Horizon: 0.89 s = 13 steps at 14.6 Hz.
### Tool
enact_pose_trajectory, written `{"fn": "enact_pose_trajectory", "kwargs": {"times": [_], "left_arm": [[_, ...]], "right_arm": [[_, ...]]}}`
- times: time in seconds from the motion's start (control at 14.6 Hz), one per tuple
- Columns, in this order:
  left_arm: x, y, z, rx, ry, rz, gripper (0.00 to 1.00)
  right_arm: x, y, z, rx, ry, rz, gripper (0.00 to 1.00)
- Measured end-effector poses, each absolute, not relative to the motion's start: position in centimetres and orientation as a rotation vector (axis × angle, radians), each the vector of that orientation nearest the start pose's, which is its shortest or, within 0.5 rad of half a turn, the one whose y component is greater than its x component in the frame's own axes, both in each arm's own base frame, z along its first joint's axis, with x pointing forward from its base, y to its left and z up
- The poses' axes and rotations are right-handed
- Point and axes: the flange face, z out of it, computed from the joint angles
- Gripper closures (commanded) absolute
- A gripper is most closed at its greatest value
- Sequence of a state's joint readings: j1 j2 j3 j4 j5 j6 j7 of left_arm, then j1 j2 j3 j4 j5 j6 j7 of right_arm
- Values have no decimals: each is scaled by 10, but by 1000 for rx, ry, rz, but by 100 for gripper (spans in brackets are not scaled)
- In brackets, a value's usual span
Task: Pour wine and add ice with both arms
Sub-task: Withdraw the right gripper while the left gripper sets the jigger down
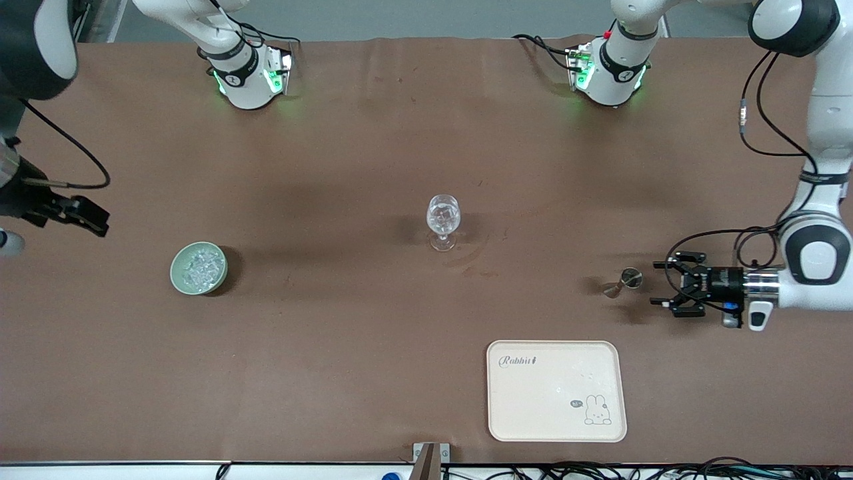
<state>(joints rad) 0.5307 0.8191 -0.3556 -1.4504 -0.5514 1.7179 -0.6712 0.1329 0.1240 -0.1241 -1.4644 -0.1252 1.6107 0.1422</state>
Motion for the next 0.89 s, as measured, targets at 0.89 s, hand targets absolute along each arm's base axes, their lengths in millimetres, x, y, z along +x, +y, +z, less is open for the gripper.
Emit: {"fn": "enact_pose_trajectory", "kwargs": {"times": [0.89], "left_arm": [[670, -69, 498, 2948, 663, -151, 0]], "right_arm": [[539, -20, 661, -3236, 19, 45, 4]]}}
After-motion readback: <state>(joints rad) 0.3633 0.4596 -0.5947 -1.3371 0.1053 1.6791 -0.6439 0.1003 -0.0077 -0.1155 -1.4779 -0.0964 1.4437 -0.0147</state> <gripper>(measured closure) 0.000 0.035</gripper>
